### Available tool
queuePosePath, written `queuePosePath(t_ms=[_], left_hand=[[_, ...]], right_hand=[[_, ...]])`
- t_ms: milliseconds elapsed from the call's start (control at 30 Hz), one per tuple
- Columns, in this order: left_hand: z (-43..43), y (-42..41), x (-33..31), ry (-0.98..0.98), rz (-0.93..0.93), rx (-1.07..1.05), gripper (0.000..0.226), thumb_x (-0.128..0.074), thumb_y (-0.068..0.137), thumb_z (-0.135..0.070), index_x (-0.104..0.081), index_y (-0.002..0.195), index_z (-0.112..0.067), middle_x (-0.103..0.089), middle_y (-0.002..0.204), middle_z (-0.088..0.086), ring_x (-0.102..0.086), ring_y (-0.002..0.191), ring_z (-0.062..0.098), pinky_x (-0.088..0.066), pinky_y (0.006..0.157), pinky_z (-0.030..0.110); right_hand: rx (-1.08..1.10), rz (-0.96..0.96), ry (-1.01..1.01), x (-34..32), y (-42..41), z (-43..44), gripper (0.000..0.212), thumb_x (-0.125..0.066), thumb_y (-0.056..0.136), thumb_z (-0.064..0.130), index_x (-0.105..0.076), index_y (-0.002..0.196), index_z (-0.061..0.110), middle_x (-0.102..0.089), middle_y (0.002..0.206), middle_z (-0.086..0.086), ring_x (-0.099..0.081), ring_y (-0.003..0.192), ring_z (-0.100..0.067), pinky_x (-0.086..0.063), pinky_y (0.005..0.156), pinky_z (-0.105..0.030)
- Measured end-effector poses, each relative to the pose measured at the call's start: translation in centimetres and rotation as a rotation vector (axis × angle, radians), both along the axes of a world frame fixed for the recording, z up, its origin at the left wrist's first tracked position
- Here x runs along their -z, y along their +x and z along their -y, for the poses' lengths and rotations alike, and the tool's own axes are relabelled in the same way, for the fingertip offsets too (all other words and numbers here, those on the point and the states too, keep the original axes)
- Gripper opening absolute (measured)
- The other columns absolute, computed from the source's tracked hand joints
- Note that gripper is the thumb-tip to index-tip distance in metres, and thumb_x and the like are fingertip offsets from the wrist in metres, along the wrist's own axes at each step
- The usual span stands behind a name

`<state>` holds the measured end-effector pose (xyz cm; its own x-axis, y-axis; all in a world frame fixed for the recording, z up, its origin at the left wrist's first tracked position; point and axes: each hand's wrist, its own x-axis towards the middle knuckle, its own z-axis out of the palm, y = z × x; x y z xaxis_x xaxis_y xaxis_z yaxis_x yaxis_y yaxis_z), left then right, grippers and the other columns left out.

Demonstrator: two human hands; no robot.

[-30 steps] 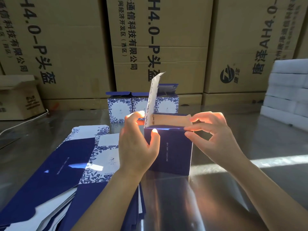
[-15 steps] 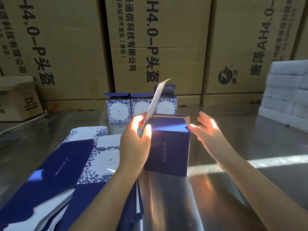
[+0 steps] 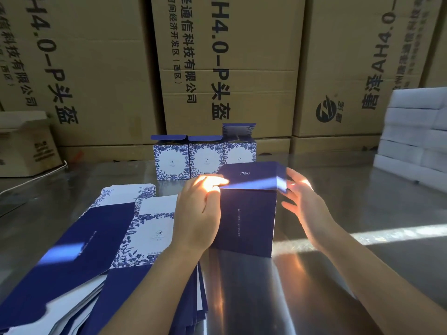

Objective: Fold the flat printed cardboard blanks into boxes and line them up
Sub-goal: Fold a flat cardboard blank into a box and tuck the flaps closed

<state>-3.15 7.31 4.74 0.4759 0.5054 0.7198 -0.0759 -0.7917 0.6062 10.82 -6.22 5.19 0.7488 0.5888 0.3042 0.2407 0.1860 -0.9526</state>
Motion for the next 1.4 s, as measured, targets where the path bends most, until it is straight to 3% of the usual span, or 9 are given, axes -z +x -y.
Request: queuePosePath(t_ms=[100, 300, 500, 733, 867, 1000, 1133, 1233, 1400], left_hand=[[0.1, 0.0, -0.1, -0.11, -0.04, 0.107, 0.031, -0.03, 0.086, -0.029, -0.06, 0.093, -0.031, -0.06, 0.109, -0.021, -0.048, 0.106, -0.004, -0.033, 0.089, 0.01], [0.4, 0.1, -0.2, -0.148, -0.127, 0.238, 0.028, -0.032, 0.087, -0.04, -0.055, 0.1, -0.029, -0.056, 0.115, -0.022, -0.048, 0.107, -0.008, -0.031, 0.082, 0.001], [0.2, -0.1, -0.4, -0.139, -0.136, 0.246, 0.023, -0.038, 0.086, -0.042, -0.055, 0.097, -0.032, -0.057, 0.113, -0.023, -0.048, 0.106, -0.009, -0.031, 0.081, 0.0], [0.0, -0.7, -0.1, -0.104, -0.165, 0.264, 0.042, -0.047, 0.07, -0.064, -0.051, 0.103, -0.037, -0.054, 0.121, -0.026, -0.047, 0.116, -0.006, -0.04, 0.099, 0.029], [-0.1, -0.6, -0.2, 0.041, -0.167, 0.108, 0.048, -0.036, 0.07, -0.07, -0.054, 0.101, -0.038, -0.049, 0.125, -0.028, -0.028, 0.131, -0.009, -0.012, 0.116, 0.033], [-0.5, -0.7, -0.7, 0.121, -0.135, -0.045, 0.069, -0.018, 0.074, -0.07, -0.064, 0.108, -0.031, -0.035, 0.132, -0.032, -0.008, 0.133, -0.016, 0.012, 0.114, 0.026], [-0.4, -0.8, -0.5, 0.134, -0.19, -0.091, 0.088, -0.011, 0.074, -0.07, -0.053, 0.132, -0.019, -0.034, 0.144, -0.021, -0.01, 0.137, -0.009, 0.01, 0.116, 0.033], [-0.4, -0.7, -0.3, 0.101, -0.209, -0.11, 0.095, -0.011, 0.072, -0.072, -0.043, 0.14, -0.015, -0.031, 0.148, -0.015, -0.009, 0.132, -0.009, -0.003, 0.117, 0.038], [-0.6, -0.9, -0.4, -0.279, -0.11, 0.204, 0.094, -0.029, 0.063, -0.073, -0.032, 0.144, -0.025, -0.024, 0.151, -0.017, -0.012, 0.138, -0.007, -0.011, 0.116, 0.027]], right_hand=[[0.1, -0.041, 0.055, -0.4, 0.2, 0.3, 0.038, -0.028, 0.1, 0.013, -0.043, 0.131, 0.029, -0.055, 0.13, -0.001, -0.049, 0.123, -0.018, -0.036, 0.107, -0.042], [0.104, 0.015, 0.042, -0.2, 0.6, 0.2, 0.041, -0.03, 0.098, 0.007, -0.052, 0.123, 0.032, -0.056, 0.13, 0.003, -0.052, 0.119, -0.012, -0.039, 0.105, -0.037], [0.132, -0.016, 0.012, 0.0, 1.3, 0.2, 0.025, -0.04, 0.098, 0.012, -0.058, 0.108, 0.026, -0.062, 0.1, 0.003, -0.059, 0.089, -0.009, -0.044, 0.082, -0.024], [-0.067, -0.059, 0.116, 0.4, 1.9, 0.8, 0.012, -0.047, 0.09, 0.013, -0.049, 0.099, 0.021, -0.053, 0.054, 0.018, -0.052, 0.051, 0.003, -0.043, 0.055, -0.014], [-0.113, 0.027, 0.065, 0.7, 2.2, 0.9, 0.025, -0.046, 0.095, 0.014, -0.055, 0.112, 0.03, -0.057, 0.061, 0.018, -0.056, 0.062, -0.002, -0.046, 0.068, -0.019], [-0.13, 0.119, 0.045, 0.8, 1.9, 0.7, 0.033, -0.042, 0.1, 0.012, -0.059, 0.115, 0.036, -0.059, 0.066, 0.024, -0.057, 0.066, 0.002, -0.05, 0.07, -0.016], [-0.053, 0.215, 0.011, 1.0, 1.3, 0.1, 0.028, -0.046, 0.098, 0.012, -0.059, 0.109, 0.035, -0.061, 0.07, 0.022, -0.057, 0.068, 0.002, -0.048, 0.082, -0.025], [0.027, 0.336, -0.023, 1.0, 1.0, 0.1, 0.026, -0.051, 0.096, 0.017, -0.058, 0.103, 0.04, -0.064, 0.077, 0.022, -0.058, 0.072, 0.005, -0.048, 0.074, -0.013], [0.187, 0.615, -0.031, 1.1, 0.7, 0.5, 0.017, -0.068, 0.085, 0.034, -0.062, 0.096, 0.044, -0.056, 0.116, 0.01, -0.06, 0.073, 0.009, -0.042, 0.068, -0.002]])
